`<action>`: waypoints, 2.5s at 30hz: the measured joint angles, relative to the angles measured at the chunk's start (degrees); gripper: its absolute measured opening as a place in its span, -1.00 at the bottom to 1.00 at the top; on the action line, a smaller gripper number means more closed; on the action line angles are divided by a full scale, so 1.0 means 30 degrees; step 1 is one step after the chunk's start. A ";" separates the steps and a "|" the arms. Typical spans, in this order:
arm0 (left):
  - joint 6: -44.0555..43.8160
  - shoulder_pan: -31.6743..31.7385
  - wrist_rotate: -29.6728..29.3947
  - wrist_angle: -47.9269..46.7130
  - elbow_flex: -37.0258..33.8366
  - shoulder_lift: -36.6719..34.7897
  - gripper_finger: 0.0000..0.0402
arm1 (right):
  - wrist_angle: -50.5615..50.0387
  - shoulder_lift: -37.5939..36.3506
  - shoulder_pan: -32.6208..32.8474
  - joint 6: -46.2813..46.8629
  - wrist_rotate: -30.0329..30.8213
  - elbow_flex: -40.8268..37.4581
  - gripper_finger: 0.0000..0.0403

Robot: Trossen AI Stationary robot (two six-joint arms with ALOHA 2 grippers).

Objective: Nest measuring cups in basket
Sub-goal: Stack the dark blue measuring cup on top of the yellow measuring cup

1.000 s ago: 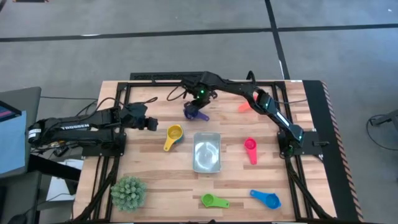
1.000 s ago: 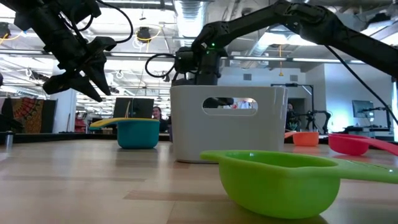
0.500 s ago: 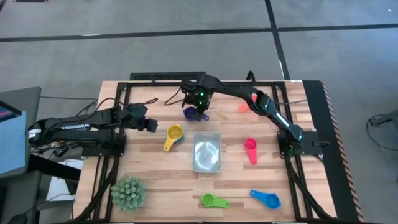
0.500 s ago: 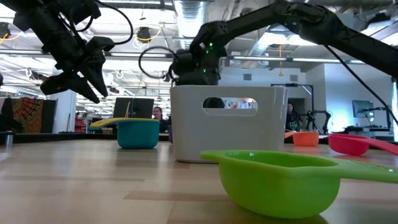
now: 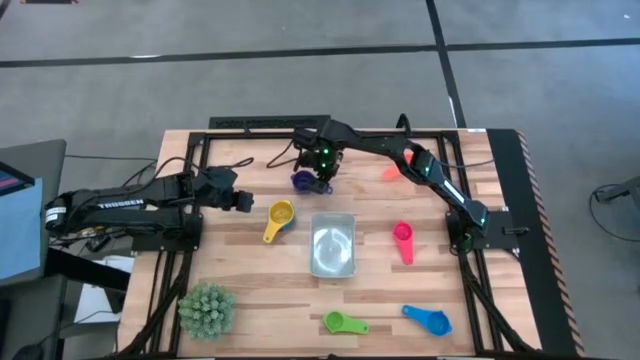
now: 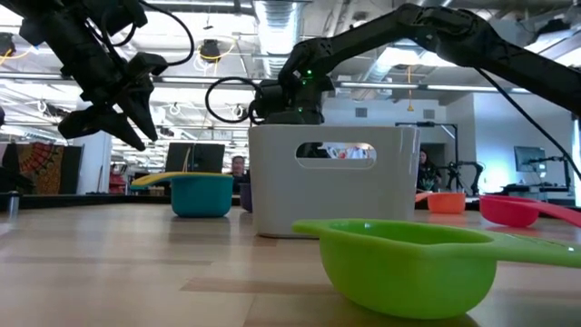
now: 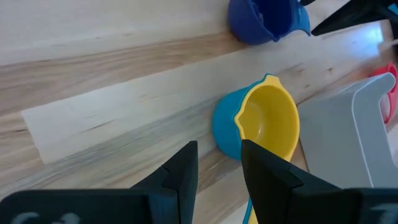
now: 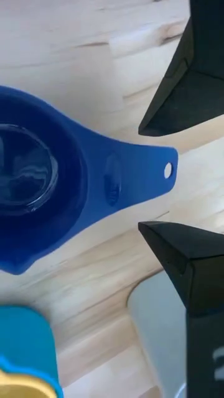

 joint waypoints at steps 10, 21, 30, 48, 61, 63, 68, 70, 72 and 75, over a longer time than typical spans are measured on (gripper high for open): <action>-0.0182 0.0000 -0.0131 0.0012 0.0000 0.0001 -0.45 | 0.0260 0.0000 0.0305 0.3196 -0.0519 0.0000 0.29; -0.0227 0.0000 -0.0488 0.0013 0.0000 -0.0002 -0.45 | -0.0518 -0.0117 0.1858 0.0306 -0.1774 0.0240 0.27; -0.0222 0.0000 -0.0483 0.0003 0.0000 -0.0002 -0.45 | 0.0566 -0.0897 0.1394 0.0631 0.2289 0.1581 0.19; -0.0951 0.0007 -0.0634 0.0014 0.0000 -0.0007 -0.45 | 0.2710 0.0630 -0.0159 0.3137 0.2988 0.1515 -0.30; -0.1202 0.0007 -0.0707 0.0028 0.0000 -0.0003 -0.45 | 0.2432 0.0612 -0.0383 0.3523 0.2398 0.1530 -0.92; -0.1229 0.0007 -0.0714 0.0028 0.0000 -0.0001 -0.45 | 0.2420 0.0612 -0.0399 0.3575 0.2405 0.1530 -0.96; -0.1455 0.0007 -0.0701 0.0028 0.0000 0.0000 -0.45 | 0.0937 0.0612 -0.0488 0.4025 0.2535 0.1530 -0.94; -0.1469 0.0007 -0.0699 0.0028 0.0000 -0.0007 -0.45 | 0.0347 0.0612 -0.0488 0.4095 0.3203 0.1530 -0.97; -0.1550 0.0007 -0.0699 0.0028 0.0000 -0.0001 -0.45 | -0.0414 0.0460 -0.0524 0.4164 0.3985 0.1523 -0.97; -0.1585 0.0007 -0.0699 0.0028 0.0000 -0.0007 -0.45 | -0.1410 0.0090 -0.0675 0.4190 0.4821 0.1526 -0.94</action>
